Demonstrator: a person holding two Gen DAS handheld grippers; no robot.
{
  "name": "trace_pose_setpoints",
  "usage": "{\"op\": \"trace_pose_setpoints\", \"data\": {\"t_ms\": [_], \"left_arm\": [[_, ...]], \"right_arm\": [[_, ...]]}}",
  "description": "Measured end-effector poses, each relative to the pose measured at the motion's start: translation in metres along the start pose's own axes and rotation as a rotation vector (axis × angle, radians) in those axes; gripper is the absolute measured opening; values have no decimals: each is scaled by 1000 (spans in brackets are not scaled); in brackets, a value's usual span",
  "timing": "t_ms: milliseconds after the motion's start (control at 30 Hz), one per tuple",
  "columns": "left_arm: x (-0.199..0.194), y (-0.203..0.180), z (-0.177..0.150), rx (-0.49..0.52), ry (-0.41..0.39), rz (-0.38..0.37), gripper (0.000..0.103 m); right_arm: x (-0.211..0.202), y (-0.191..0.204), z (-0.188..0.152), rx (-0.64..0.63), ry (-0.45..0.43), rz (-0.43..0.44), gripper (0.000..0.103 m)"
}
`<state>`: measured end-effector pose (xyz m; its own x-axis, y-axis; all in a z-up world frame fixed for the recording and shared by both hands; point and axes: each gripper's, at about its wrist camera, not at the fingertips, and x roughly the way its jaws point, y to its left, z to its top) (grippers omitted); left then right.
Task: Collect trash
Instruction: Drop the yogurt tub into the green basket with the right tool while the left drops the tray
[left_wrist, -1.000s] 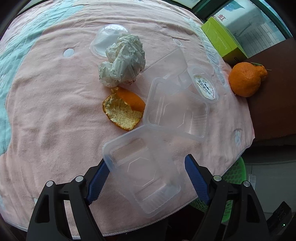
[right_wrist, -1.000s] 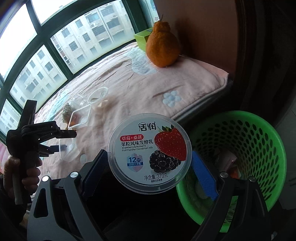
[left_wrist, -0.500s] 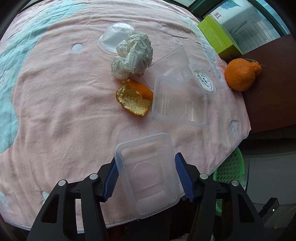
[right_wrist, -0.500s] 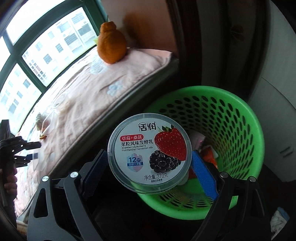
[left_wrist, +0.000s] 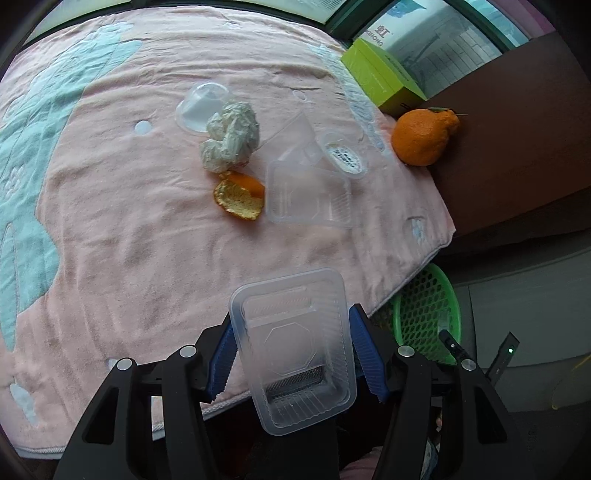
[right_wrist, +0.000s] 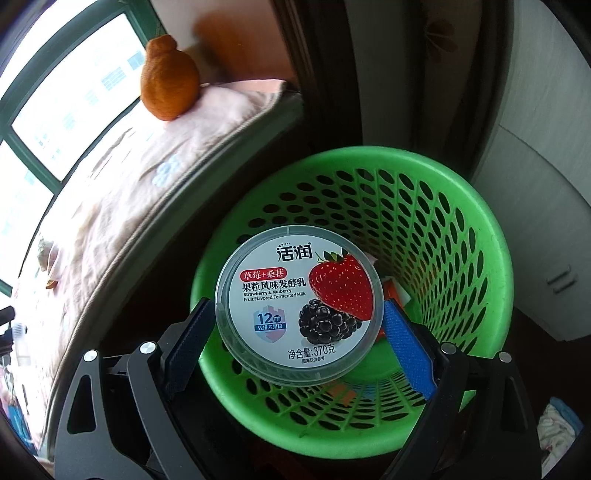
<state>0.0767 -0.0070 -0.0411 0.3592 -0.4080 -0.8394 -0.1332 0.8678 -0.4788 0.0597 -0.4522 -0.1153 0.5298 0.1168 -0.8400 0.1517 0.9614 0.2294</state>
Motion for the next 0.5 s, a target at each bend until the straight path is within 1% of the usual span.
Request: {"op": "trace_pose_setpoints", "data": {"t_ms": [67,200,300,433,500], "left_arm": [[0,-14,1,34,-3,-21,56],[10,-47,3,108,17,-71,56],[25,-76,5,163,39,-106,56],[47,-118,6,244,74,-155,56],[60,-138,5,280,95,-158,56]], "right_arm": [[2,-5,-1,12,2,-6,90],[2,-13,-2,30,1,-2,91],[-3,-19,-3,40,-22,-20,91],[-16,-25,-4,56,-51,-13,91],[-27,-27,-6,60,-69,-14,91]]}}
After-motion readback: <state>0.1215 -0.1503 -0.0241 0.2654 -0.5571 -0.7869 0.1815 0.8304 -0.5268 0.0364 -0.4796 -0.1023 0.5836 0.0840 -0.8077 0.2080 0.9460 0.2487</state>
